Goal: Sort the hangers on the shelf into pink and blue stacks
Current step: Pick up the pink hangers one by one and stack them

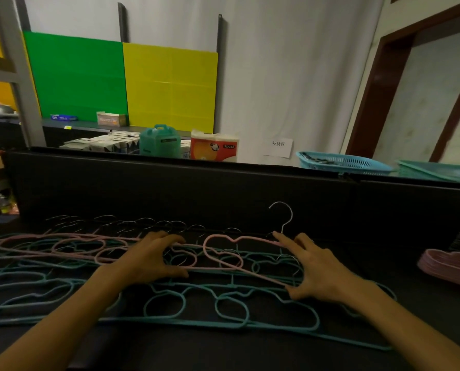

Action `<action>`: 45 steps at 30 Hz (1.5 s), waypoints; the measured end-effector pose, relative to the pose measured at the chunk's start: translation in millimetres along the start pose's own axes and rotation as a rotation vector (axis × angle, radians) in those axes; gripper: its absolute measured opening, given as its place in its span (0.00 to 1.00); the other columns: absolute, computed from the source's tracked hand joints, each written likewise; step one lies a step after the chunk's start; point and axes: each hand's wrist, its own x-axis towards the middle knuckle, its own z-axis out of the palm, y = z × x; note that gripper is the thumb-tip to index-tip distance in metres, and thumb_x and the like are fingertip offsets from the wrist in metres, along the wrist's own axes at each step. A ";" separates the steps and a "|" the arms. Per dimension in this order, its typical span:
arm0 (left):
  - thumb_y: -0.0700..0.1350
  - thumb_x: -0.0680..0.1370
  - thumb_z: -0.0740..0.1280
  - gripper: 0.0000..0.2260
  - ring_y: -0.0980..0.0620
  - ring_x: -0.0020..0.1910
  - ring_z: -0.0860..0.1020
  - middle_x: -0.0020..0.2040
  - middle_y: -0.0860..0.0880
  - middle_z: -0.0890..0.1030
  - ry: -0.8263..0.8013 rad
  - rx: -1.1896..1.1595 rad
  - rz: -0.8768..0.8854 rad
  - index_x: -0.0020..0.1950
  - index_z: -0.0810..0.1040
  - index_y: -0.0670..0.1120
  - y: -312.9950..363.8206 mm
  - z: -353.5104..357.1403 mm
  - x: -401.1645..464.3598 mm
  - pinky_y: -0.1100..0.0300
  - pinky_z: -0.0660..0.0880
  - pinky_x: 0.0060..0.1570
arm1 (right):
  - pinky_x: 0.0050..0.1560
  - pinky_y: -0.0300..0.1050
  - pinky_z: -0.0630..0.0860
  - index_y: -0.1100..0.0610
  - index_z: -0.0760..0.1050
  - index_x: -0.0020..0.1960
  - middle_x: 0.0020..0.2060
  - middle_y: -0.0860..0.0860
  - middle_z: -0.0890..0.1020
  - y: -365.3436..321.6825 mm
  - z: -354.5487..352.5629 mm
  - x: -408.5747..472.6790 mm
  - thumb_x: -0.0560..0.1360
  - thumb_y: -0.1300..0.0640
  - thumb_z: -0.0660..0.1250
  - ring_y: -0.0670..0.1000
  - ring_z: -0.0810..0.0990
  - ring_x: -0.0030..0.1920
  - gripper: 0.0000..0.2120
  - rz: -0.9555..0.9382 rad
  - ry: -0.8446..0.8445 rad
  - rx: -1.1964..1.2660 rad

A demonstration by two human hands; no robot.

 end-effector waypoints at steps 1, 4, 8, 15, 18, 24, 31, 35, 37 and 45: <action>0.77 0.55 0.59 0.45 0.53 0.66 0.64 0.68 0.54 0.67 0.017 0.002 0.015 0.70 0.63 0.61 1.9 -0.7 -0.9 0.56 0.67 0.64 | 0.54 0.45 0.76 0.32 0.35 0.73 0.63 0.47 0.59 -0.5 -1.4 -1.0 0.65 0.39 0.73 0.48 0.73 0.46 0.54 -0.012 0.012 -0.018; 0.75 0.58 0.63 0.44 0.54 0.66 0.65 0.68 0.54 0.66 0.073 0.014 0.065 0.71 0.62 0.60 12.5 -1.6 -2.8 0.57 0.66 0.64 | 0.52 0.43 0.76 0.32 0.37 0.73 0.65 0.47 0.58 2.7 -3.7 -4.7 0.65 0.38 0.73 0.47 0.72 0.46 0.52 -0.010 0.030 -0.033; 0.69 0.65 0.69 0.39 0.54 0.66 0.66 0.70 0.54 0.64 0.109 0.029 0.115 0.72 0.61 0.59 33.4 -2.7 -0.6 0.58 0.68 0.63 | 0.53 0.44 0.76 0.35 0.44 0.75 0.66 0.46 0.58 13.3 -9.3 -15.5 0.64 0.40 0.75 0.46 0.73 0.48 0.50 -0.027 0.070 -0.003; 0.66 0.66 0.70 0.40 0.53 0.68 0.62 0.72 0.52 0.59 0.155 0.056 0.194 0.73 0.58 0.59 87.0 -1.4 12.7 0.56 0.66 0.67 | 0.58 0.42 0.72 0.42 0.46 0.76 0.71 0.44 0.54 49.6 -21.8 -35.7 0.66 0.42 0.75 0.48 0.68 0.63 0.50 -0.028 0.154 0.009; 0.64 0.68 0.71 0.39 0.52 0.70 0.59 0.73 0.52 0.57 0.149 0.043 0.238 0.74 0.57 0.58 117.5 3.7 22.6 0.54 0.63 0.69 | 0.60 0.40 0.70 0.45 0.46 0.77 0.72 0.44 0.54 77.8 -27.7 -46.5 0.66 0.42 0.74 0.47 0.68 0.63 0.51 -0.024 0.195 0.010; 0.64 0.68 0.71 0.43 0.53 0.72 0.55 0.74 0.52 0.55 0.132 0.041 0.269 0.76 0.53 0.56 199.2 21.9 54.6 0.55 0.60 0.70 | 0.62 0.43 0.72 0.48 0.44 0.78 0.70 0.43 0.53 158.6 -34.2 -92.2 0.66 0.46 0.75 0.47 0.67 0.63 0.53 0.026 0.265 0.048; 0.65 0.67 0.71 0.44 0.55 0.69 0.56 0.72 0.54 0.55 0.113 0.056 0.384 0.76 0.53 0.55 316.6 56.0 88.0 0.58 0.60 0.68 | 0.59 0.41 0.73 0.47 0.44 0.78 0.69 0.42 0.52 271.0 -49.4 -153.4 0.66 0.51 0.76 0.44 0.65 0.63 0.52 0.113 0.335 0.065; 0.66 0.66 0.71 0.44 0.55 0.69 0.56 0.72 0.54 0.55 0.108 0.067 0.464 0.76 0.53 0.56 386.8 76.7 108.9 0.58 0.62 0.68 | 0.60 0.44 0.74 0.48 0.46 0.78 0.68 0.45 0.53 332.9 -57.8 -189.0 0.66 0.50 0.77 0.46 0.65 0.64 0.53 0.155 0.370 0.032; 0.65 0.67 0.71 0.44 0.56 0.69 0.56 0.71 0.55 0.55 0.115 0.056 0.494 0.76 0.53 0.56 420.7 88.4 117.4 0.58 0.62 0.68 | 0.60 0.45 0.75 0.48 0.46 0.78 0.67 0.46 0.54 362.8 -62.1 -203.9 0.65 0.47 0.78 0.46 0.65 0.64 0.54 0.171 0.386 0.002; 0.64 0.67 0.71 0.42 0.60 0.65 0.58 0.70 0.55 0.60 0.127 -0.002 0.584 0.75 0.57 0.55 516.6 129.5 143.1 0.60 0.63 0.65 | 0.52 0.45 0.76 0.46 0.47 0.78 0.67 0.46 0.59 450.8 -73.2 -249.2 0.66 0.49 0.76 0.48 0.68 0.59 0.51 0.227 0.453 -0.030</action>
